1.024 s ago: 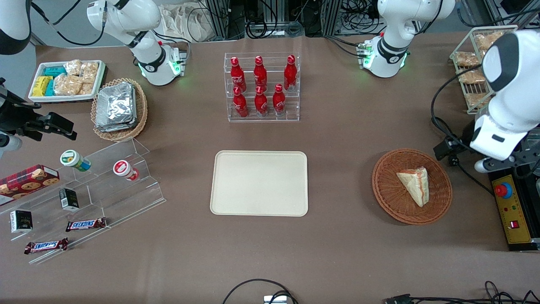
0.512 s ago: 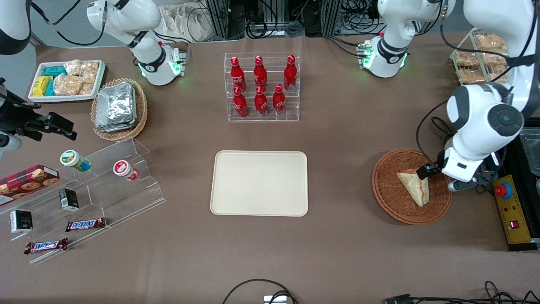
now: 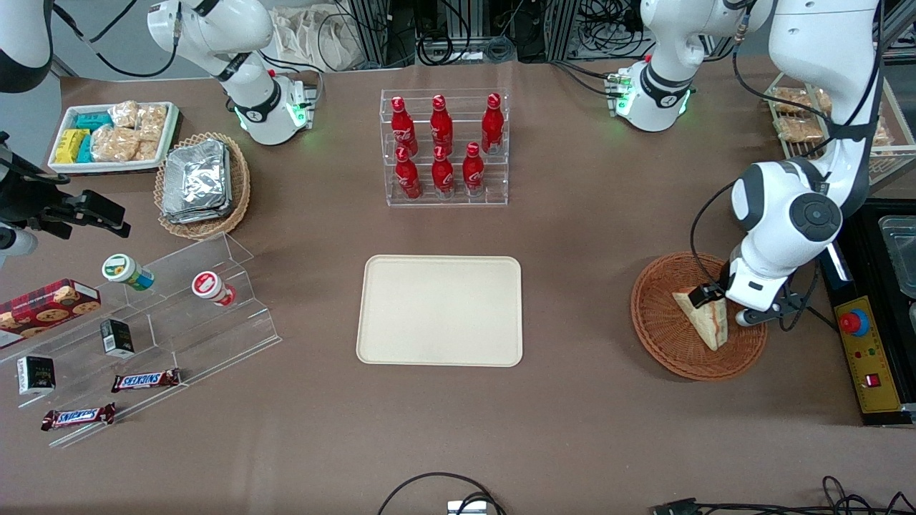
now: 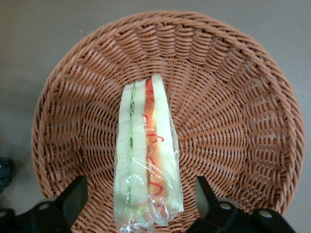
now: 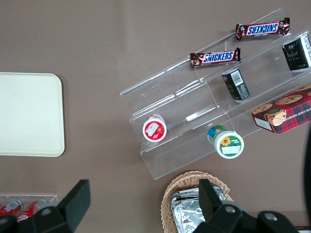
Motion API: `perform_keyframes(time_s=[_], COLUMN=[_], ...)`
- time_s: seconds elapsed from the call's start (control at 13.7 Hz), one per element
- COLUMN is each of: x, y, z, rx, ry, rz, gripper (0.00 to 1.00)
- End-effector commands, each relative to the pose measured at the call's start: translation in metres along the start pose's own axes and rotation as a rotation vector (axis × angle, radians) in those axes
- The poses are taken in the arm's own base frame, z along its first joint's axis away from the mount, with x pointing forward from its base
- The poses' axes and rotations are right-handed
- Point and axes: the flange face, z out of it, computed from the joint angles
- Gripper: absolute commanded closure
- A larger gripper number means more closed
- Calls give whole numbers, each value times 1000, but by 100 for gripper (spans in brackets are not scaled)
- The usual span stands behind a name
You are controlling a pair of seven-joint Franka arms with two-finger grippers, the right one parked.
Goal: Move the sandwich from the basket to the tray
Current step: 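Close the left gripper on the sandwich's wrapped edge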
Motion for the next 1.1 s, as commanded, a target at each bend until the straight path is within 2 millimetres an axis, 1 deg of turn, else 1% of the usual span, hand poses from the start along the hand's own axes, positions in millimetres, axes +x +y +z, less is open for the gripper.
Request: perform_keyframes(time_s=[0.0, 0.15, 0.22, 0.37, 0.44, 0.51, 0.59, 0.73, 0.88, 1.02], x=[-1, -1, -1, 1, 4, 7, 10, 21, 37, 46], y=[0, 0, 0, 0, 0, 0, 1, 3, 7, 17], z=[9, 9, 9, 5, -2, -10, -23, -59, -114, -167], rx=[-17, -17, -17, -17, -21, -22, -19, -6, 6, 12], ry=[-6, -8, -9, -6, 4, 16, 17, -43, -85, -108], rz=[-33, -34, -34, -24, -21, -18, -13, -19, -14, 3], gripper=[38, 83, 100, 100, 100, 100, 100, 100, 100, 100])
